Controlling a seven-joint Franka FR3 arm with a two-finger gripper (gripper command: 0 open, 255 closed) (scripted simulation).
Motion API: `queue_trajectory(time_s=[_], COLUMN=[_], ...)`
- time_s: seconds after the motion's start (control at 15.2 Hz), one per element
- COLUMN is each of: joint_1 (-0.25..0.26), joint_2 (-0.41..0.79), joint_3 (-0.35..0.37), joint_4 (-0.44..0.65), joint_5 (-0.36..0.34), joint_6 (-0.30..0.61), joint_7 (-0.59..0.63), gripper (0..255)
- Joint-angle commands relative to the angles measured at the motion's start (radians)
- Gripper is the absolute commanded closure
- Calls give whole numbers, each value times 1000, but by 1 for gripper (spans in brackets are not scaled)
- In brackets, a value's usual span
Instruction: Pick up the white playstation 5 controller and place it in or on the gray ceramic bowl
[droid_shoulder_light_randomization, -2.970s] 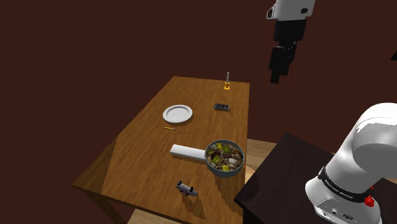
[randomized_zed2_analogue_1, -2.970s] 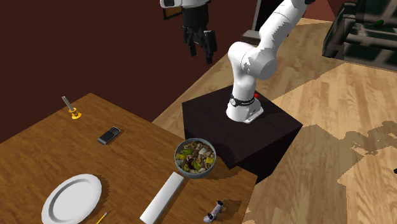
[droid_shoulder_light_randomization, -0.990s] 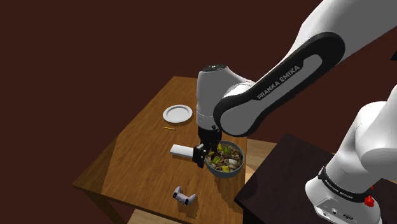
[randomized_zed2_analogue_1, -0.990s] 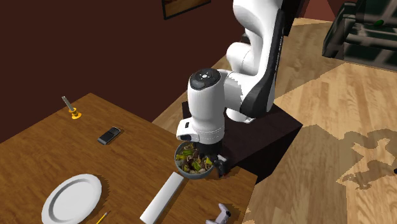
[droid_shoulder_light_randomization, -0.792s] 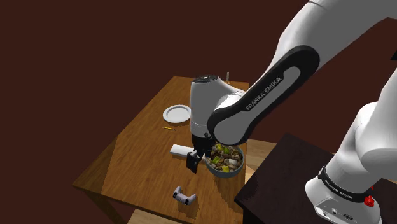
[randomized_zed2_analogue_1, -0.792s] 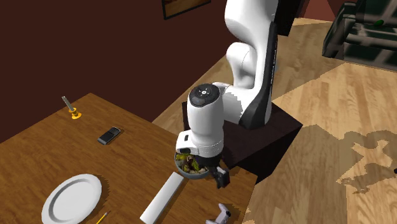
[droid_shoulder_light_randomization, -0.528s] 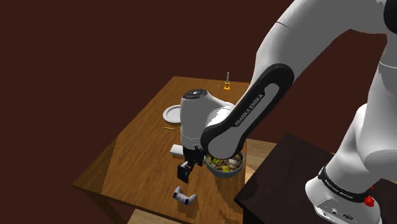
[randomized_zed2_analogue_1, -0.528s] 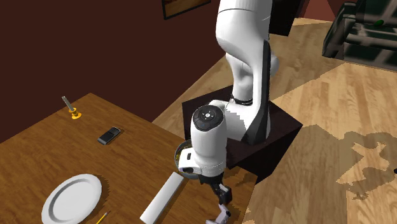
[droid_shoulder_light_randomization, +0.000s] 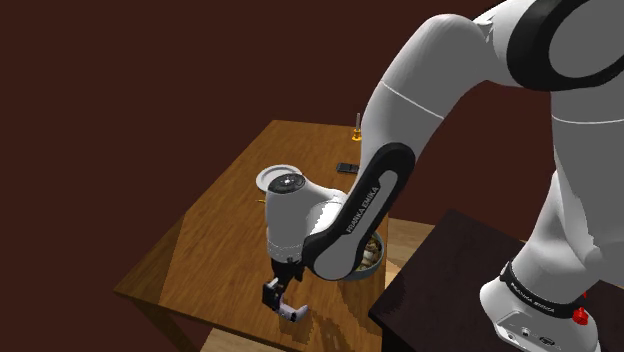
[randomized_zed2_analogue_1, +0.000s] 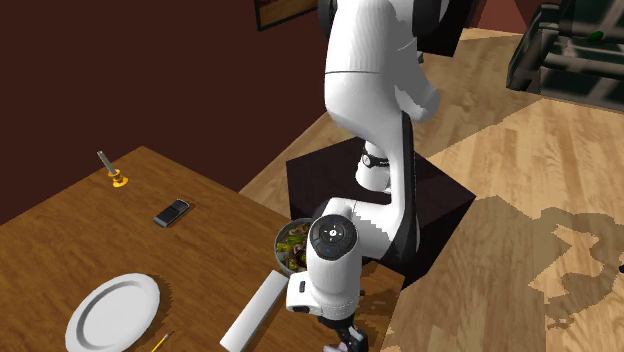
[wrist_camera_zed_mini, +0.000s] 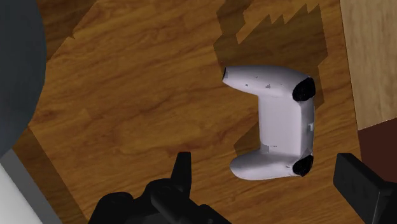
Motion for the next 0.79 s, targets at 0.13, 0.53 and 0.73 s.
queue_trajectory(time_s=[0.13,0.53,0.73], joint_1=[29,33,33], joint_2=[57,65,65], joint_3=[-28,-32,-32], joint_4=[19,22,22], joint_5=[-26,-29,-29], joint_6=[39,45,45], joint_7=[20,22,22], gripper=[0,0,255])
